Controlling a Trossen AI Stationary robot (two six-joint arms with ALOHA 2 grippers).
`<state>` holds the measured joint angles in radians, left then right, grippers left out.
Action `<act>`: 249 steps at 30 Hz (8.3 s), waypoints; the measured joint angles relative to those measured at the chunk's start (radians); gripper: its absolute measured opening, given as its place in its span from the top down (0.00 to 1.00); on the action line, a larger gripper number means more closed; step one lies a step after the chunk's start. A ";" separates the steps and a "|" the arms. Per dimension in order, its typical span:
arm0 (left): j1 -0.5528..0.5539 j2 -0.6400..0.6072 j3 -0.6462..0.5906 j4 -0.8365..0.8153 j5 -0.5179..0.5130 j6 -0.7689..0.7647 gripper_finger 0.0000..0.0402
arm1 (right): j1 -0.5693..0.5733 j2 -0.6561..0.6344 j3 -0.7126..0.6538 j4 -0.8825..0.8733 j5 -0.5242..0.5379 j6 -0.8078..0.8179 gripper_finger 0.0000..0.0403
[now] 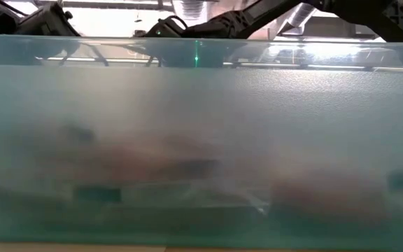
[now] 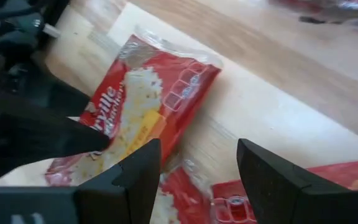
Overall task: Sort popcorn bags into baskets
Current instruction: Put the red popcorn bag into the green bin
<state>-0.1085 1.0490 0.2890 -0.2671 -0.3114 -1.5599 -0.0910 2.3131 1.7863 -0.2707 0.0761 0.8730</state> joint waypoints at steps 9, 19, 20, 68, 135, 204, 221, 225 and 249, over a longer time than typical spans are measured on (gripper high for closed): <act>0.000 0.000 0.000 0.024 -0.006 0.005 0.40 | 0.002 0.000 -0.043 0.089 0.004 0.046 0.42; 0.000 0.001 -0.001 0.074 -0.012 0.030 0.40 | 0.012 0.083 -0.035 0.193 -0.038 0.124 0.42; 0.000 0.001 -0.001 0.074 -0.012 0.031 0.40 | 0.008 0.081 -0.036 0.197 -0.051 0.131 0.42; 0.000 -0.487 0.030 0.134 0.064 0.361 0.40 | -0.055 -0.168 0.156 -0.408 -0.067 -0.052 0.96; 0.000 -0.591 0.029 0.011 0.038 0.366 0.40 | 0.689 -0.591 -0.826 0.186 0.300 0.745 0.69; -0.076 0.291 -0.063 0.667 0.076 0.259 0.99 | 0.509 -0.821 -0.825 -0.035 0.407 0.554 0.55; 0.022 0.012 -0.037 0.664 0.052 0.276 1.00 | 0.328 -0.821 -0.825 0.170 0.341 0.401 0.39; 0.023 -0.029 -0.037 0.667 0.025 0.273 1.00 | 0.310 -0.788 -0.825 0.237 0.333 0.381 0.38; 0.035 -0.089 -0.034 0.815 0.001 0.250 1.00 | 0.229 -0.489 -0.819 0.762 0.264 0.352 0.38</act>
<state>-0.0738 0.9596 0.2546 0.5483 -0.3103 -1.3101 0.1381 1.8244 0.9677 0.4910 0.3397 1.2252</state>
